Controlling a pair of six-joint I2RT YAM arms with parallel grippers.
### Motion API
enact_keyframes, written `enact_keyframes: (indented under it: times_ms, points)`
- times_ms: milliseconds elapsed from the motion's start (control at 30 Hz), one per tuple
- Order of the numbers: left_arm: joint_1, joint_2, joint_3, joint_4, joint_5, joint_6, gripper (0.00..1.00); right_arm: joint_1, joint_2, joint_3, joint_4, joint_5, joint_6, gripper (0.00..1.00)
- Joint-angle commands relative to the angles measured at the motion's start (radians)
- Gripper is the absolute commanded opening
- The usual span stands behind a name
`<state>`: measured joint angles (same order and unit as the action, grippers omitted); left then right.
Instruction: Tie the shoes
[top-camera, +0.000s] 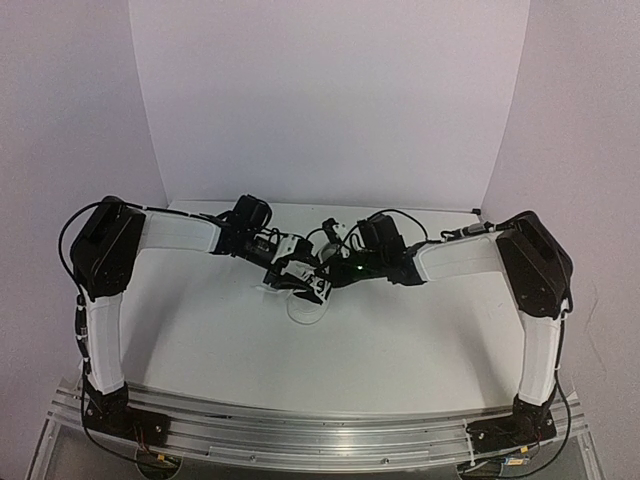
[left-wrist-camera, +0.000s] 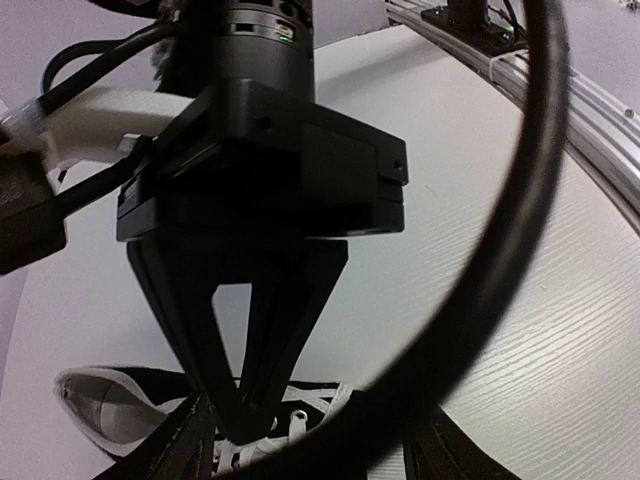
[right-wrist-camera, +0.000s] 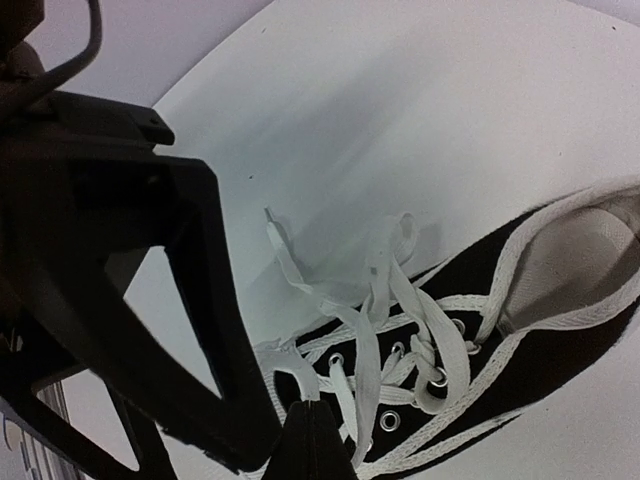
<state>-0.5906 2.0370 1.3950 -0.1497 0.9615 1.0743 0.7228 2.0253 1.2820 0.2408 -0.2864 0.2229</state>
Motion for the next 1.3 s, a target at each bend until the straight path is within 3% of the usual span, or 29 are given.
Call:
enact_keyframes:
  times_ms: [0, 67, 200, 433, 700, 933, 1100, 1267]
  points:
    - [0.003, 0.030, -0.016, 0.144, -0.077, 0.021, 0.56, -0.007, 0.023, 0.050, 0.015, -0.019, 0.062, 0.00]
    - [0.000, 0.039, -0.011, 0.141, -0.074, 0.018, 0.49, -0.009, 0.028, 0.060, 0.017, -0.027, 0.061, 0.00]
    - [-0.006, 0.066, 0.030, 0.093, -0.073, -0.003, 0.26, -0.018, 0.035, 0.065, 0.023, -0.040, 0.072, 0.00]
    - [-0.013, 0.103, 0.047, 0.095, -0.119, -0.015, 0.24, -0.020, 0.038, 0.066, 0.033, -0.057, 0.076, 0.00]
    - [-0.014, 0.121, 0.069, 0.103, -0.143, -0.073, 0.00, -0.020, 0.043, 0.070, 0.043, -0.088, 0.076, 0.00]
    - [-0.013, 0.106, 0.093, 0.079, -0.174, -0.241, 0.00, -0.023, 0.040, 0.088, 0.043, -0.107, 0.075, 0.00]
    - [-0.003, 0.056, 0.043, 0.079, -0.147, -0.171, 0.06, -0.032, 0.043, 0.076, 0.043, -0.092, 0.088, 0.00]
    - [0.026, 0.009, -0.017, 0.183, -0.114, -0.176, 0.14, -0.039, 0.044, 0.070, 0.043, -0.094, 0.096, 0.00]
